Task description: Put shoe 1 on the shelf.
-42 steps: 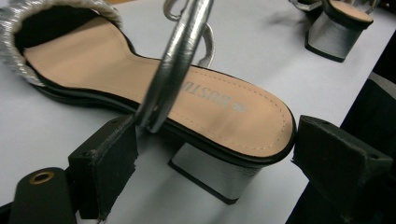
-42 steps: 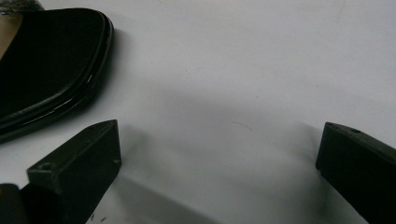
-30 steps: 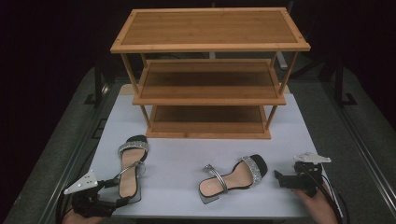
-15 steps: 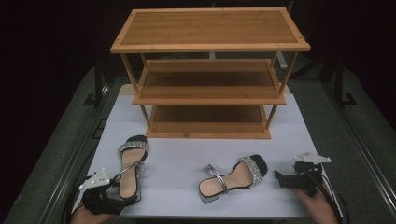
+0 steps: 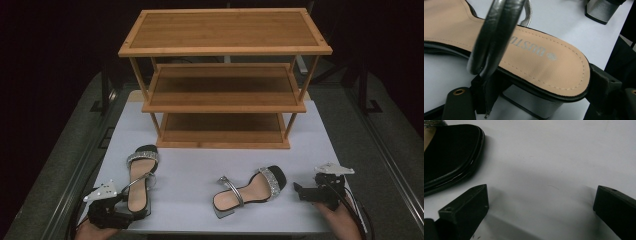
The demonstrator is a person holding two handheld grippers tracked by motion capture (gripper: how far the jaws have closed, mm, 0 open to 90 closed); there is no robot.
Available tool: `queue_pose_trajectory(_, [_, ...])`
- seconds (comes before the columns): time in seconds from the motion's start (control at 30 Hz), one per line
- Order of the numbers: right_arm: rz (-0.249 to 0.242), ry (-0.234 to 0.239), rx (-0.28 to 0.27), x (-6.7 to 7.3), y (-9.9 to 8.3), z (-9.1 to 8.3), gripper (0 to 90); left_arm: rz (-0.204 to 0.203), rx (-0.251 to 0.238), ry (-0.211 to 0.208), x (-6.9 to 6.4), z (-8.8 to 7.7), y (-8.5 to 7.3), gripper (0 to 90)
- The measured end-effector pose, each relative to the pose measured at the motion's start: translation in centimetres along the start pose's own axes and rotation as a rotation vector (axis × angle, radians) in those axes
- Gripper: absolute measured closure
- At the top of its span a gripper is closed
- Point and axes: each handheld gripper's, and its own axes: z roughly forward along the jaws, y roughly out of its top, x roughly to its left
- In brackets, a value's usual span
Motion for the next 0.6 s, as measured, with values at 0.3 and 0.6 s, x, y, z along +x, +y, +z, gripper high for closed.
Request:
queue_pose_trajectory(0.3, [0.000, 0.000, -0.001, 0.0, 0.0, 0.0, 0.0, 0.057, -0.075, 0.018, -0.5, -1.3, 0.3, 26.8])
queue_pose_trajectory(0.6, [0.000, -0.001, -0.002, 0.0, 0.0, 0.0, 0.0, 0.087, -0.104, -0.008, -1.3, -1.9, 0.7, 28.8])
